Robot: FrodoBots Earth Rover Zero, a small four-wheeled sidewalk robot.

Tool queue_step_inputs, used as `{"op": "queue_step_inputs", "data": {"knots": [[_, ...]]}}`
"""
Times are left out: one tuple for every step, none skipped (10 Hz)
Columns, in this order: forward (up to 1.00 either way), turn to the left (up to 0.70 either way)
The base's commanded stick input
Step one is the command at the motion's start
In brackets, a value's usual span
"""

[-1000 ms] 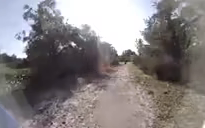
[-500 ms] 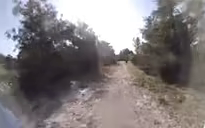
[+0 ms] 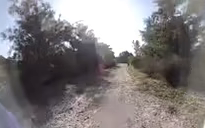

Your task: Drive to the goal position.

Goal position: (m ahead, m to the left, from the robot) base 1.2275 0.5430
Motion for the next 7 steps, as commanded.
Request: {"op": "queue_step_inputs", "data": {"knots": [[0.70,0.00],[0.70,0.00],[0.70,0.00],[0.70,0.00],[0.70,0.00],[0.70,0.00],[0.70,0.00]]}}
